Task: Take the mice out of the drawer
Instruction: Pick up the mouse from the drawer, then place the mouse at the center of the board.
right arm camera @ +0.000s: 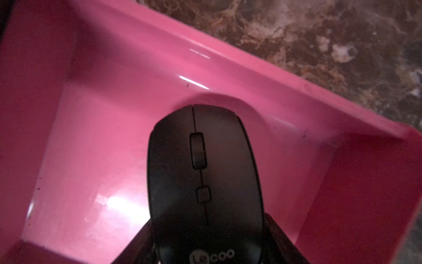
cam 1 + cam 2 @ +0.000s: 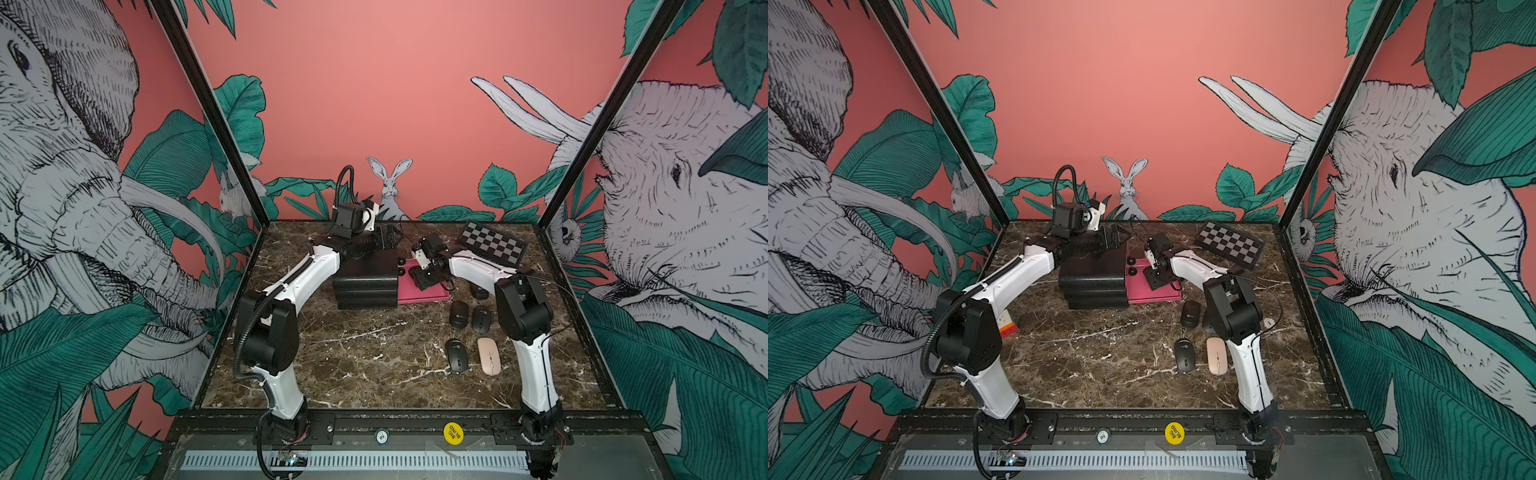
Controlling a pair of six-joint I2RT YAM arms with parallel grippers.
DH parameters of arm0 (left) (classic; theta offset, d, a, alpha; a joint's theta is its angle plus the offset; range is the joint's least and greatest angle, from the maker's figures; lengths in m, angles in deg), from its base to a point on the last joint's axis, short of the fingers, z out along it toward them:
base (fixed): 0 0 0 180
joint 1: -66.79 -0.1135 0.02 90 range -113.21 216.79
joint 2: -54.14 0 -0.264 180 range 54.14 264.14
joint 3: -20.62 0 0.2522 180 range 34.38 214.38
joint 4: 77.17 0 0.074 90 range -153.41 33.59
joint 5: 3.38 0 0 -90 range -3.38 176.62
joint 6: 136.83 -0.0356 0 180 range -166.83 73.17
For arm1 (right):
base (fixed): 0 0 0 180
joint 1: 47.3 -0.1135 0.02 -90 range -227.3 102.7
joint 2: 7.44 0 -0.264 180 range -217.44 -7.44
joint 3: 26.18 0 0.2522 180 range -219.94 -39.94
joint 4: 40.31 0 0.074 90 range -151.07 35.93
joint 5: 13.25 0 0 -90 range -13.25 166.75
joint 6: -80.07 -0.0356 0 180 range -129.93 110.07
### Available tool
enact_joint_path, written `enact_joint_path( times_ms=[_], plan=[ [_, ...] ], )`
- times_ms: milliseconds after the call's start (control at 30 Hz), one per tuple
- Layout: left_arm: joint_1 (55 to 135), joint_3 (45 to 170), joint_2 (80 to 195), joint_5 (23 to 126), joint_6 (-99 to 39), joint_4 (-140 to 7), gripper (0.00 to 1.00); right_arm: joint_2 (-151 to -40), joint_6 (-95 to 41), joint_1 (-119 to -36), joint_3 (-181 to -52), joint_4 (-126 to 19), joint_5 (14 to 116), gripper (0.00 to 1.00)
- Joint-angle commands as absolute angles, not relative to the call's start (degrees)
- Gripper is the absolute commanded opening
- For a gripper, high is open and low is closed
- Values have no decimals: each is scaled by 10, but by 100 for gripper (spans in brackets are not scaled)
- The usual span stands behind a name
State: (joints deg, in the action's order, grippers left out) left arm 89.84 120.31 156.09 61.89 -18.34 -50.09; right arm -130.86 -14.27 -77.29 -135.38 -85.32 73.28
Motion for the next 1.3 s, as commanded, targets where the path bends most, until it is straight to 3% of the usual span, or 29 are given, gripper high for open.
enact_joint_path(
  times_ms=[0, 433, 567, 867, 1267],
  plan=[
    [895, 1170, 1577, 622, -170, -405, 93, -1236, -164, -775, -1344, -838, 740, 59],
    [894, 1193, 1604, 599, -167, -411, 93, -968, -296, -776, -1100, -829, 789, 61],
    [893, 1201, 1610, 592, -169, -406, 93, -940, -320, -771, -1073, -846, 829, 61],
    [894, 1191, 1600, 588, -164, -414, 93, -987, -400, -701, -1055, -812, 825, 61],
    [894, 1176, 1587, 591, -161, -421, 93, -1146, -360, -682, -1135, -798, 812, 61]
  ],
)
